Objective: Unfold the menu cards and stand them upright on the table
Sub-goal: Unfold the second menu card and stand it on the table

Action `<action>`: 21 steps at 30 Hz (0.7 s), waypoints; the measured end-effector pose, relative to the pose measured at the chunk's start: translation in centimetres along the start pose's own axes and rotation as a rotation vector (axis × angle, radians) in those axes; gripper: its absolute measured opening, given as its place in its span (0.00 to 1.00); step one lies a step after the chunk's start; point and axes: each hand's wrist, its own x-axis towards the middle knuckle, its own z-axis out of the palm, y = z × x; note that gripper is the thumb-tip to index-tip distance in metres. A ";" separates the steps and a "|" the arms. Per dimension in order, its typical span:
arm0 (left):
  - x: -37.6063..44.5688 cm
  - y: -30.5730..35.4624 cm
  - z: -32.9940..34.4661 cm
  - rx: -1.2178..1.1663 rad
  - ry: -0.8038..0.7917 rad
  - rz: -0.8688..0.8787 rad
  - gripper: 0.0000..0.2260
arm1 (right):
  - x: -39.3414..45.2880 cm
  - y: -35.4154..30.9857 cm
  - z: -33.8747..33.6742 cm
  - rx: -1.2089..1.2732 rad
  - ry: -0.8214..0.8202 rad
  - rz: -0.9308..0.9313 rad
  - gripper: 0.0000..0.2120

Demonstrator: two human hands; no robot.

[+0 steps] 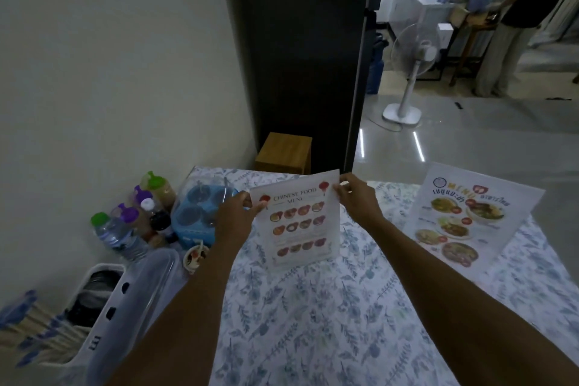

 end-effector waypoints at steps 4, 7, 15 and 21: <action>1.1 -0.3 0.5 0.005 -0.004 -0.027 0.10 | 1.3 0.0 0.2 -0.072 -0.010 -0.010 0.09; 1.4 -0.1 0.8 0.034 0.003 -0.043 0.12 | 1.6 0.4 0.6 -0.086 -0.007 0.008 0.09; 2.1 0.0 0.8 0.101 -0.061 -0.076 0.10 | 1.6 -0.2 1.4 -0.161 0.002 0.052 0.09; 1.2 -0.2 0.6 0.283 -0.128 -0.072 0.18 | 0.6 -0.7 1.0 -0.246 -0.014 0.129 0.16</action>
